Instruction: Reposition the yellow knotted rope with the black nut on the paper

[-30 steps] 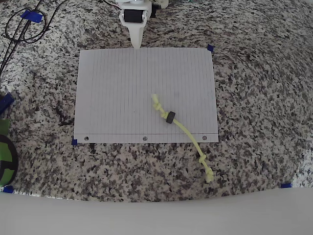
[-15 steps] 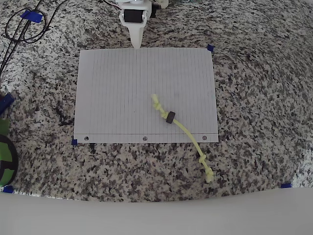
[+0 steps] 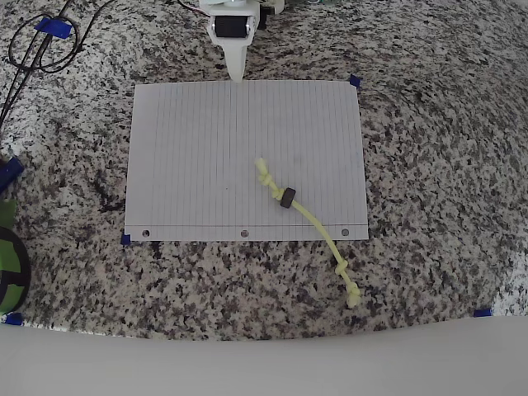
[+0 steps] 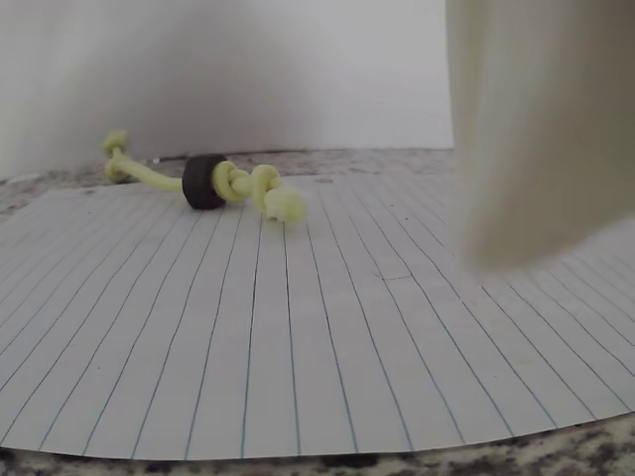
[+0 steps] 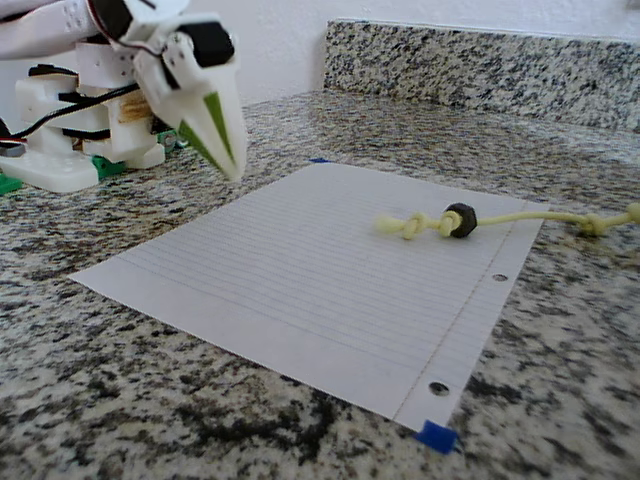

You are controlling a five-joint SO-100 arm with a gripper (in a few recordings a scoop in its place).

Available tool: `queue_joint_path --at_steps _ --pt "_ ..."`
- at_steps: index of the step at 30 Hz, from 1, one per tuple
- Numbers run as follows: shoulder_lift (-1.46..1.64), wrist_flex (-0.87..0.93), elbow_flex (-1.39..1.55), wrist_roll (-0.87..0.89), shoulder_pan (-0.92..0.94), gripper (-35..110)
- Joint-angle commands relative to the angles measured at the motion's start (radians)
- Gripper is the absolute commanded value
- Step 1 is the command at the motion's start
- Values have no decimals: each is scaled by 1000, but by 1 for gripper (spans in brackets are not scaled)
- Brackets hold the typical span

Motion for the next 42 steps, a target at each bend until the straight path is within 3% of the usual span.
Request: queue_joint_path --at_steps 1,8,12,22,28,33,42 --pt "-132 -63 -114 12 -8 2" --pt "-514 -135 -419 61 -12 13" --pt "-715 -187 -528 273 -26 13" --pt "-1138 -244 -761 991 -49 15" --pt "-1302 -430 -818 1091 -55 14" --pt "-1419 -469 -861 1436 -80 12" --pt "-1569 -566 -894 1796 -98 11"
